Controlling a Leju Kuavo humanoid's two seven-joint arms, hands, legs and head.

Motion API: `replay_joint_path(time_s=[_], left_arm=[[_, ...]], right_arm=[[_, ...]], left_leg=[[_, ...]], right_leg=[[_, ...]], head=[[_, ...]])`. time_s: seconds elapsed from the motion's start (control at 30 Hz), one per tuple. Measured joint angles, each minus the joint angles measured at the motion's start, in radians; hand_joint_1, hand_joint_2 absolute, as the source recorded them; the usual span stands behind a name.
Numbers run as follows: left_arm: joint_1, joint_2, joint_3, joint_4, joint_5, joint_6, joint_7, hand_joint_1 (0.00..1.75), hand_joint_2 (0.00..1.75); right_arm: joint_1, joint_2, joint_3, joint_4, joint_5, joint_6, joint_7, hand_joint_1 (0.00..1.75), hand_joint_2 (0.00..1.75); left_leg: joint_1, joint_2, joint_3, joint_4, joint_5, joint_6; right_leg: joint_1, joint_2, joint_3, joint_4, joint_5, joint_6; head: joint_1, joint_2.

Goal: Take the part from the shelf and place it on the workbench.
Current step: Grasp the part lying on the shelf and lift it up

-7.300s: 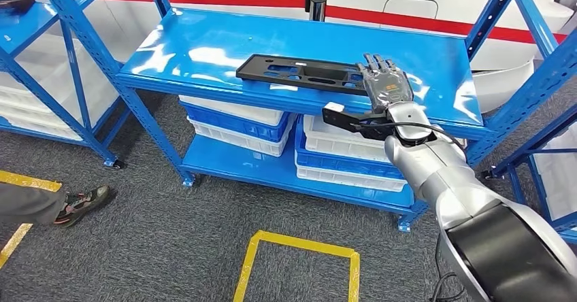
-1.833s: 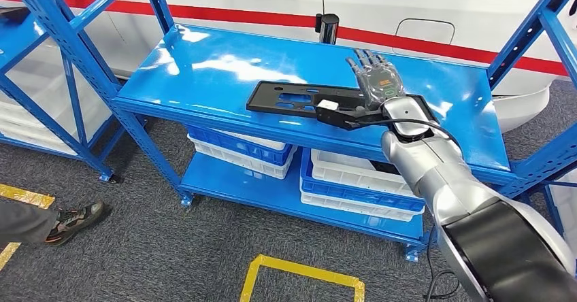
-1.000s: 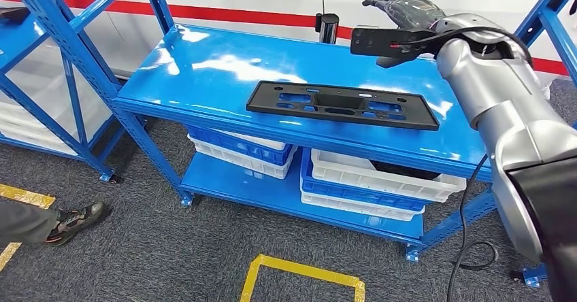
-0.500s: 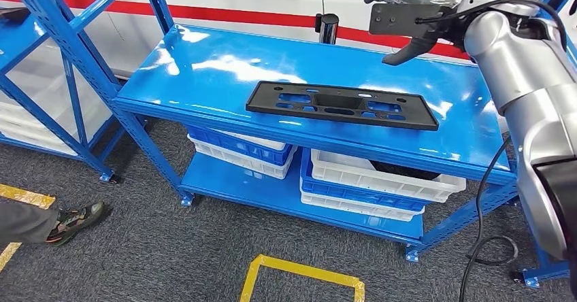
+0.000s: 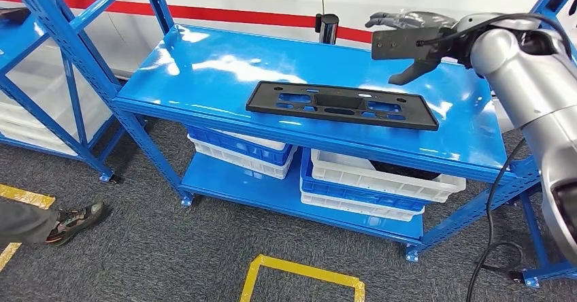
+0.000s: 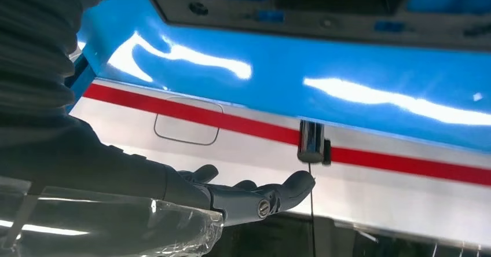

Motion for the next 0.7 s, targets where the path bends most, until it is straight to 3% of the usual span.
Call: replay_joint_path(time_s=[0.33,0.7], left_arm=[[-0.002,-0.002,0.004,0.0,-0.02,-0.008,-0.004,0.0,0.0],[-0.003,-0.003,0.012,0.0,-0.02,-0.009,-0.004,0.0,0.0]], right_arm=[[0.089,-0.02,0.197,-0.014,-0.005,-0.139,0.0,0.0,1.75],[0.111,0.002,0.265,0.011,-0.002,-0.165,-0.005,0.0,1.75]], left_leg=[[0.0,0.0,0.0,0.0,0.0,0.0],[0.0,0.0,0.0,0.0,0.0,0.0]], right_leg=[[0.0,0.0,0.0,0.0,0.0,0.0],[0.0,0.0,0.0,0.0,0.0,0.0]], head=[[0.0,0.0],[0.0,0.0]])
